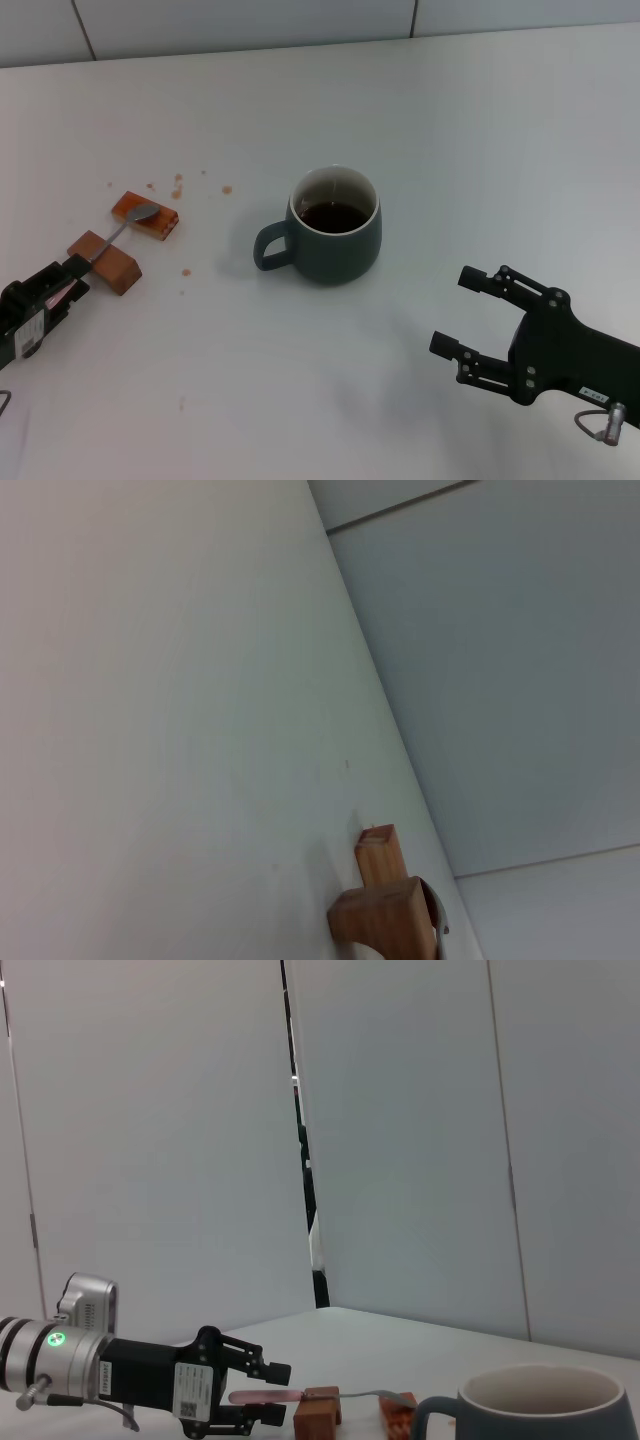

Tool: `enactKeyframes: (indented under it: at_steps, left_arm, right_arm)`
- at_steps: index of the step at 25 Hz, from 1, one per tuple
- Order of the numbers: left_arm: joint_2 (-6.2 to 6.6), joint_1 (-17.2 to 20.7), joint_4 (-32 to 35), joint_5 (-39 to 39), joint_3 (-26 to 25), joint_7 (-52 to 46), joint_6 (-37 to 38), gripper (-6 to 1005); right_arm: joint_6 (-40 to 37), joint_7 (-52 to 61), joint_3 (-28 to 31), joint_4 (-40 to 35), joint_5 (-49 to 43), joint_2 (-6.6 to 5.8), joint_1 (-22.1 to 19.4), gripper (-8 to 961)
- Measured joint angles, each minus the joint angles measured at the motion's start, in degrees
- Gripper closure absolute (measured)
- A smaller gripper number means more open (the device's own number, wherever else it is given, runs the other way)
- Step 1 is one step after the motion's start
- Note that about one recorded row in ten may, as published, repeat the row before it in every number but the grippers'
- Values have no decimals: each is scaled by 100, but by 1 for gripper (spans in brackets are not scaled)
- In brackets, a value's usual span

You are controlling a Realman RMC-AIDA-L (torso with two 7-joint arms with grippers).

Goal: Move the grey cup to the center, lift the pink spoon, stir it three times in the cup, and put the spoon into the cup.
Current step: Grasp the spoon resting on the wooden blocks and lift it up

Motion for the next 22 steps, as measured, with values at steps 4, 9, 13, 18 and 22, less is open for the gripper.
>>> enactKeyframes:
  at_steps: [4, 9, 13, 18, 22]
  left_arm:
    - [0, 0, 1, 2, 0, -12, 0, 573]
    - [0, 2, 2, 3, 3, -16, 0, 627]
    - [0, 6, 3, 3, -6, -16, 2, 655]
    - [0, 19, -45, -2, -12, -29, -3, 659]
    - [0, 19, -126, -1, -6, -31, -3, 658]
  right_arm:
    - [6, 0, 0, 0, 0, 0, -1, 133]
    - [11, 0, 0, 0, 0, 0, 5, 133]
    - [13, 0, 0, 0, 0, 0, 13, 133]
    - [13, 0, 0, 0, 0, 0, 16, 133]
    - [13, 0, 0, 0, 0, 0, 17, 133]
